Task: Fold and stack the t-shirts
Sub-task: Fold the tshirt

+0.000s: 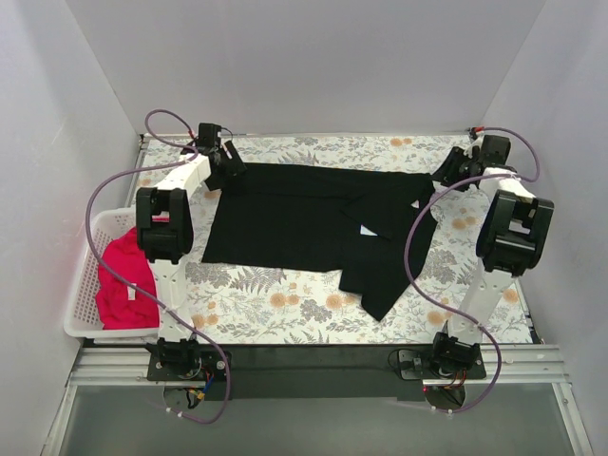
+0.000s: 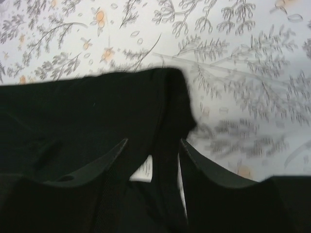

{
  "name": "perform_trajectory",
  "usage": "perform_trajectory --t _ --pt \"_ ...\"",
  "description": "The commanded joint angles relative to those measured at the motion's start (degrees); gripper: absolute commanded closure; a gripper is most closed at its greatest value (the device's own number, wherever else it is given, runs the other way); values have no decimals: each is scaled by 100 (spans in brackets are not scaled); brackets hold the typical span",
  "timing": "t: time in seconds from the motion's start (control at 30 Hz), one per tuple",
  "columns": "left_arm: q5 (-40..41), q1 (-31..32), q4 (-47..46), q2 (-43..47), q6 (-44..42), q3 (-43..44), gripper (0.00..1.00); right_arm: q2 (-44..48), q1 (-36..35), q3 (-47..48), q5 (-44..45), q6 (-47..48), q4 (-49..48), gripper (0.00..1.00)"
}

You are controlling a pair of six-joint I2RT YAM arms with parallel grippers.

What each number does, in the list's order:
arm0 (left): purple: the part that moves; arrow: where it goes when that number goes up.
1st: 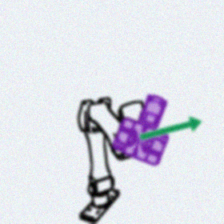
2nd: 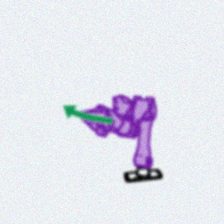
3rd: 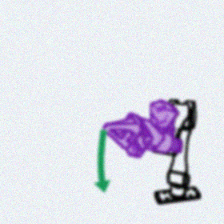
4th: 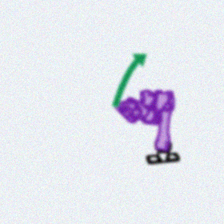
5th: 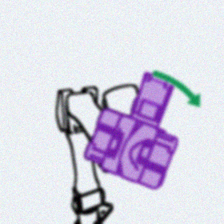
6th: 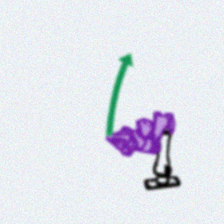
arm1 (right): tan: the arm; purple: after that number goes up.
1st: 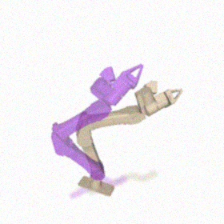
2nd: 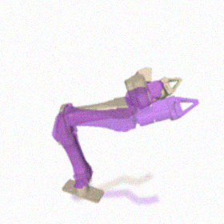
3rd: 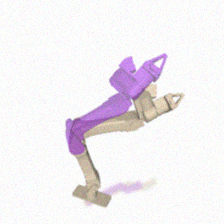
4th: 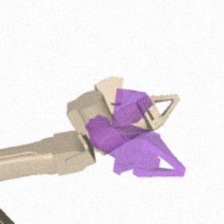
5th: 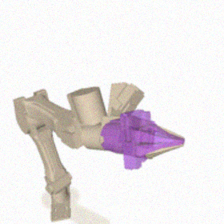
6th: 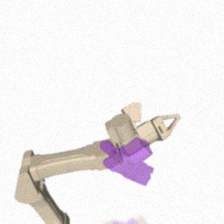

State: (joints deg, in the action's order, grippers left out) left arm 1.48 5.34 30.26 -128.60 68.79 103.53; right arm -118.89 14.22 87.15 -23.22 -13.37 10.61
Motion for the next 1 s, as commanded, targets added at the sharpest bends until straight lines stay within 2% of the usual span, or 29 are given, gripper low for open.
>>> perform_trajectory --t 0.0,0.13,0.27,0.3,0.4,0.53,0.63,0.7,0.83,0.97 --pt "124 80 191 1544 -33 -472 26 1279 -304 -715 528 -166 73 48" --pt "274 195 208 2660 107 -1640 25 2254 -744 -2206 863 -429 108 54" --pt "380 344 208 3787 266 -3125 25 2984 -965 -3210 995 -659 117 57" --pt "397 388 208 4207 292 -3676 25 3055 -965 -3335 1030 -650 117 58" --pt "511 546 208 4937 371 -4382 26 3179 -973 -3704 1013 -588 125 59" --pt "556 591 331 5511 608 -5331 25 3206 -965 -3969 1258 -518 143 60" --pt "520 599 322 5740 714 -5754 26 3092 -947 -4031 1619 -527 169 62" --pt "834 599 419 5749 863 -5887 25 2995 -886 -4057 1855 -562 196 62" --pt "1231 599 613 5635 1118 -6019 25 2688 -579 -3926 1971 -606 327 63" --pt "1171 599 577 5468 1180 -5985 25 2511 -280 -3794 2129 -597 451 63"
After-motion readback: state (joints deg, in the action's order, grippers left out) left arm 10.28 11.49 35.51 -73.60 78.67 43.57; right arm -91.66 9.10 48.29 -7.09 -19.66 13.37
